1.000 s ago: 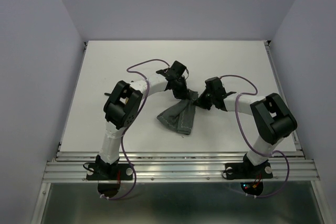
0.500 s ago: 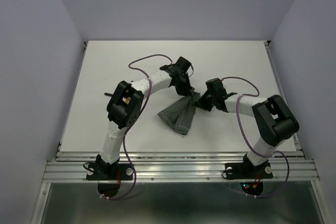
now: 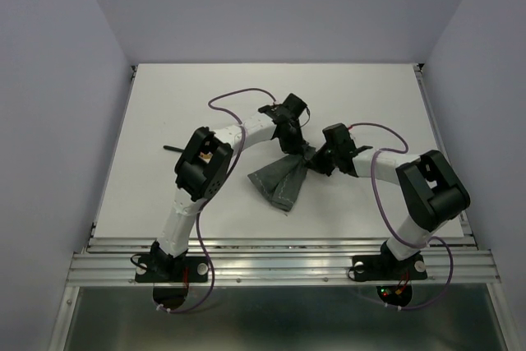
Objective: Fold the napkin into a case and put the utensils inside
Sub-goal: Fold the 2/3-rectangle-folded napkin at the center of the board.
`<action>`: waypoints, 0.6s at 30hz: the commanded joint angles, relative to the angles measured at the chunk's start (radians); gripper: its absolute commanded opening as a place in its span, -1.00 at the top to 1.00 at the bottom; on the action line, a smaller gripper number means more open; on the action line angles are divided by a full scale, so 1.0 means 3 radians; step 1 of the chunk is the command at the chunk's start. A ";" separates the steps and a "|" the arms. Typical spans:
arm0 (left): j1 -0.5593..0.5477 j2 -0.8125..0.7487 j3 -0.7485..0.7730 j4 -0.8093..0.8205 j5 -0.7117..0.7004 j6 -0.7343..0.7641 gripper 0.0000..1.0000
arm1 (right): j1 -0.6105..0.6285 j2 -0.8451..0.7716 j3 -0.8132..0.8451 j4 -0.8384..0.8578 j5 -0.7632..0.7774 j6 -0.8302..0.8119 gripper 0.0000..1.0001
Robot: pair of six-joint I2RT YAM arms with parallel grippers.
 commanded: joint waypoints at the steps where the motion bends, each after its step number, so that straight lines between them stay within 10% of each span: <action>1: -0.0079 0.0065 0.0116 -0.0036 -0.0028 -0.0027 1.00 | 0.0061 -0.0135 -0.0094 -0.0015 0.0047 0.0063 0.99; 18: -0.0120 -0.0058 -0.0129 0.0425 0.0401 0.1082 1.00 | 0.0061 -0.0753 0.0116 -0.0951 0.0839 -0.0847 0.41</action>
